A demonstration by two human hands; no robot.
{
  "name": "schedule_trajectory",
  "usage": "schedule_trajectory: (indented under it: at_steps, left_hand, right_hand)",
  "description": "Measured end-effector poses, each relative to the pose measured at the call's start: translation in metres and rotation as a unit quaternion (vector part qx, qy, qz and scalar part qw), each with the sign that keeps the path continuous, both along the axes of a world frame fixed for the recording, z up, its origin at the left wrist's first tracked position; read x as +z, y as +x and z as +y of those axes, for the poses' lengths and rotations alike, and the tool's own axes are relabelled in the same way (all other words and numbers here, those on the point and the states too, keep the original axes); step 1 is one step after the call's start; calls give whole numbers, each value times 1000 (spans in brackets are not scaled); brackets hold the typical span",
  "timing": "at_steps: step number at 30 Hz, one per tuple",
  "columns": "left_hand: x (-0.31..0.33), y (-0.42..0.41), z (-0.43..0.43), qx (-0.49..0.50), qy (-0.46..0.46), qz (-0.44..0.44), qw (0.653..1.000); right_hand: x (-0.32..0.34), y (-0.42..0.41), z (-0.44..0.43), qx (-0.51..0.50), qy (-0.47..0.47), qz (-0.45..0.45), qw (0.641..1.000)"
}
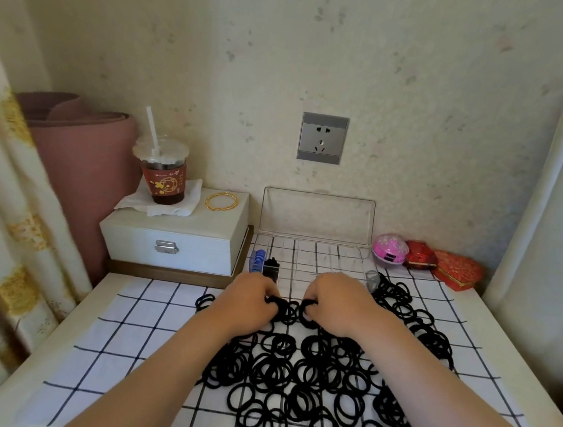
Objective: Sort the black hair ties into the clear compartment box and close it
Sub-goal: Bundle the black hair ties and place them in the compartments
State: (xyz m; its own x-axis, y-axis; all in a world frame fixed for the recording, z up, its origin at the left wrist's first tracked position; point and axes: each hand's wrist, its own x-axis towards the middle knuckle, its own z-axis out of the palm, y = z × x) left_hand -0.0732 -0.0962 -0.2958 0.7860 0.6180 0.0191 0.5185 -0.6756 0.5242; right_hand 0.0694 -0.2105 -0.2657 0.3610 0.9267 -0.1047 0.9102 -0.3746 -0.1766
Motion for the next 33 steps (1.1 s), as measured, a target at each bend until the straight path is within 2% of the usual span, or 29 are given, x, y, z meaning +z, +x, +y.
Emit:
schedule_trajectory:
  at_steps: [5, 8, 10, 13, 15, 18, 21, 25, 26, 30, 32, 33]
  left_hand:
    - [13, -6, 5, 71, -139, -65, 986]
    - [14, -12, 7, 104, -182, -100, 973]
    - [12, -14, 7, 123, -204, -118, 964]
    - [11, -15, 5, 132, -209, -132, 960]
    - [14, -15, 1, 117, -241, -143, 953]
    - [21, -13, -3, 86, -355, -172, 915]
    - [23, -15, -1, 66, -421, -175, 888]
    - [28, -17, 0, 32, -546, -188, 816]
    - [29, -17, 0, 16, -559, -187, 808]
    - [24, -16, -5, -23, -501, -169, 849]
    - [21, -15, -3, 8, -488, -185, 853]
    - [21, -16, -2, 20, -483, -191, 854]
  right_hand:
    - [8, 13, -3, -43, 72, 169, 982]
    - [10, 12, -2, -66, 106, 241, 962]
    - [16, 7, -1, -80, 130, 334, 930]
    - [26, -7, 0, -66, 135, 504, 850]
    - [29, -18, 2, -59, 127, 543, 828]
    - [26, -25, 4, -80, 121, 530, 835]
    - [21, -23, 5, -115, 135, 489, 854]
    - [17, -21, 6, -140, 147, 393, 897]
    - [17, -21, 6, -142, 148, 373, 905]
    - [17, -29, 8, -126, 158, 277, 939]
    - [17, -30, 8, -113, 161, 280, 939]
    - [18, -29, 7, -106, 158, 312, 931]
